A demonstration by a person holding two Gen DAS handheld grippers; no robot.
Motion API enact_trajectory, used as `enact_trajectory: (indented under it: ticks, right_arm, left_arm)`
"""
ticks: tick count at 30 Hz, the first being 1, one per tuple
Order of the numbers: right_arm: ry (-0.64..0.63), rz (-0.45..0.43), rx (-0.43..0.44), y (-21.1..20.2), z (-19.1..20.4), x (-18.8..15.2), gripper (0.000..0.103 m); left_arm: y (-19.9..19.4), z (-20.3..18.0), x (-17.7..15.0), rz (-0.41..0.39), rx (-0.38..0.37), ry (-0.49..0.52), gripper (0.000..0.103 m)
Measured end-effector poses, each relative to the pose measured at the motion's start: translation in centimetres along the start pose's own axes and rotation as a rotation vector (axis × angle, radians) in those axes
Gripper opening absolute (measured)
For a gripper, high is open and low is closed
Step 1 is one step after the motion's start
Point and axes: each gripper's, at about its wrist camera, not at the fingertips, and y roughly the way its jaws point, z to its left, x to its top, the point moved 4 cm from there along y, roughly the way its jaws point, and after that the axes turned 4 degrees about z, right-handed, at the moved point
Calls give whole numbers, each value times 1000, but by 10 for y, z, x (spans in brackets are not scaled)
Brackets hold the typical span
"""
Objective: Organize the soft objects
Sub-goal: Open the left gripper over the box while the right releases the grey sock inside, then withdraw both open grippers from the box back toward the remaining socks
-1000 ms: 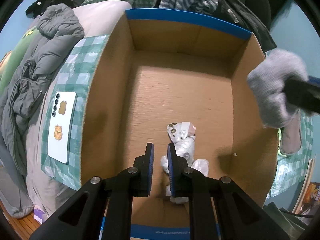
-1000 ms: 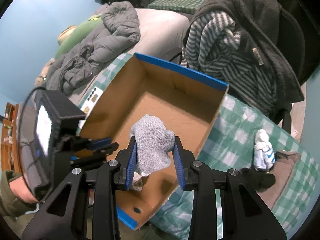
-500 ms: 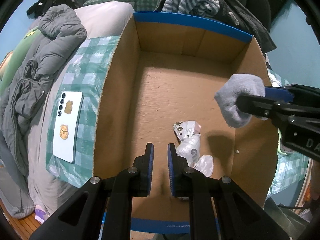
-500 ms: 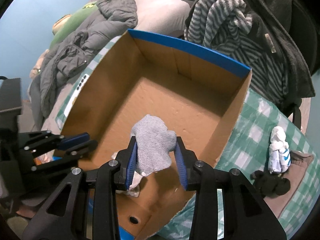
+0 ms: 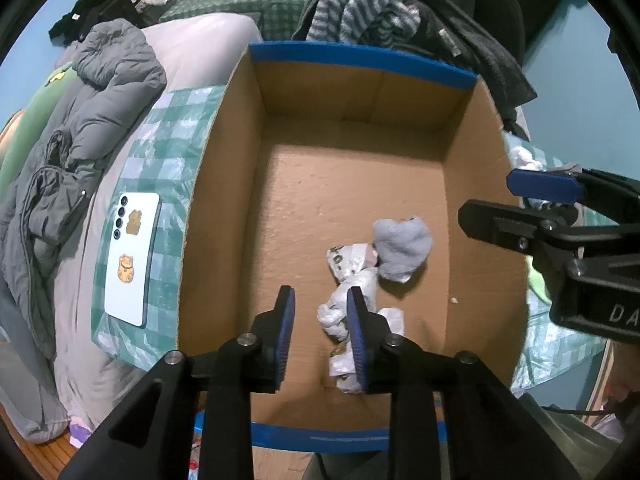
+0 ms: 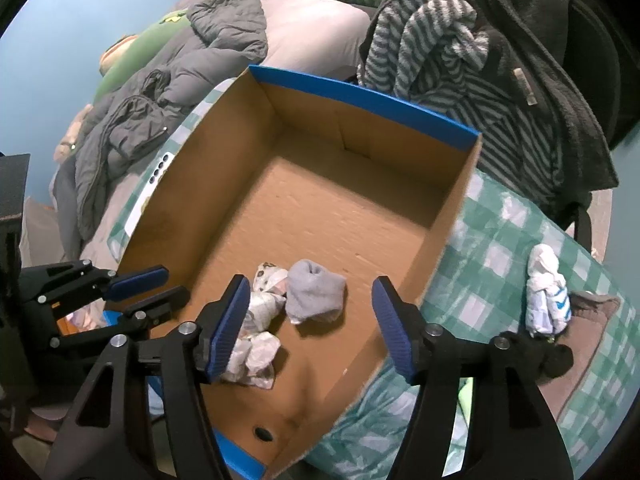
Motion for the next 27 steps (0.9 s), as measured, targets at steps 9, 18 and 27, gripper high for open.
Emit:
enact_trajectory:
  ticks: [9,18,27]
  right_arm:
    - [18,-36,-22,-29,-12,-11,74]
    - [87,-70,-27,-59,-38,-24,74]
    - [151,-101,-50,-90,-71,-47,79]
  left_arm:
    - [-19,-21,2,-44,-18,25,44]
    - [-29,-51,3,-62,-43,71,59]
    - [-34,-80,4,-63,-60,113,59]
